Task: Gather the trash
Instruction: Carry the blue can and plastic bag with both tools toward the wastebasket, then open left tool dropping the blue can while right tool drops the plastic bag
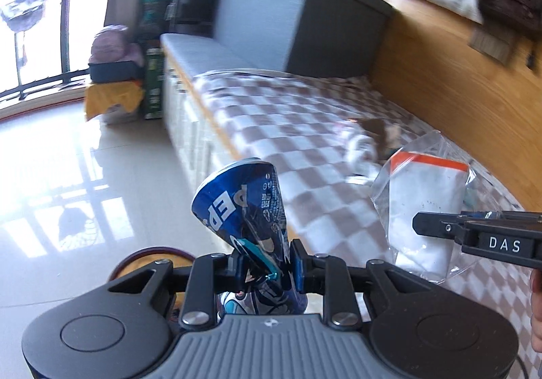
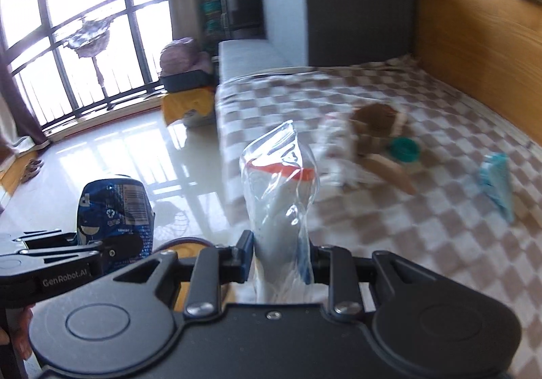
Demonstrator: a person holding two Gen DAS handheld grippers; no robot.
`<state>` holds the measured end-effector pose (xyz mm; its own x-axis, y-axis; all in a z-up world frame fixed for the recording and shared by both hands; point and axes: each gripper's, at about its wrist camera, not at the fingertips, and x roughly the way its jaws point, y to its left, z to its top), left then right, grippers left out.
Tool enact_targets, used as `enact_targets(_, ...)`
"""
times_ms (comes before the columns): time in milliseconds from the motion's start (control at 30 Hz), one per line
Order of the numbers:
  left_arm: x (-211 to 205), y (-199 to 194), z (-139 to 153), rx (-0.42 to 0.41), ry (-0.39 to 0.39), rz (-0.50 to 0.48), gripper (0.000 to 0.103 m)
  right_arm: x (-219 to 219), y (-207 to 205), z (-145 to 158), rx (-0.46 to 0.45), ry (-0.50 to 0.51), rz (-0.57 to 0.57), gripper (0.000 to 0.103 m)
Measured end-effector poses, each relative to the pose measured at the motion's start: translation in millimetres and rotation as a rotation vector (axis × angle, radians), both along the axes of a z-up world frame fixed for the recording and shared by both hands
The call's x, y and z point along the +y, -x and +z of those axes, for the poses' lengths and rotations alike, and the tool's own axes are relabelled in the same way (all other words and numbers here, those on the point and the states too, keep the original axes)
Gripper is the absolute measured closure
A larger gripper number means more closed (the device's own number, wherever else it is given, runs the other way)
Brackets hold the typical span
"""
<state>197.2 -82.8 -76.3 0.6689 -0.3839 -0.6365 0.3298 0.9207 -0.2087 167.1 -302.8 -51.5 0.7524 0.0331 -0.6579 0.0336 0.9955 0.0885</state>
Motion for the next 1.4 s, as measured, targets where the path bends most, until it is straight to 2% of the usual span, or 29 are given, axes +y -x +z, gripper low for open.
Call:
enact_targets(300,75.0,-19.6,-31.3,0.063,0.016,0.16,0.077,80.6,-39.1,-31.2,0.046,-0.014,0.113,0.076)
enact_targets(633,137.6,-51.4,-97.2,0.194,0.038,0.29,0.077,137.0,-81.6,-105.6,0.177,0.007,0.184,0.075)
enact_targets(867,142.3,-95.7,-152.1,0.293,0.01,0.289,0.078,148.7,-119.1,-171.6,0.298,-0.019,0.184,0.075)
enact_targets(1133,134.8,-137.1,-210.5,0.401,-0.044,0.243,0.078,151.9,-169.9,-242.7,0.46,-0.135,0.118,0.075)
enact_targets(1300,141.5,-148.9,-236.9,0.456,-0.067,0.243,0.078,158.5,-193.4,-270.2,0.52,-0.202,0.09,0.074)
enact_targets(1400,144.1,-155.7,-245.5,0.474,-0.074,0.24,0.078,162.2,-202.5,-280.8,0.536,-0.208,0.088,0.074)
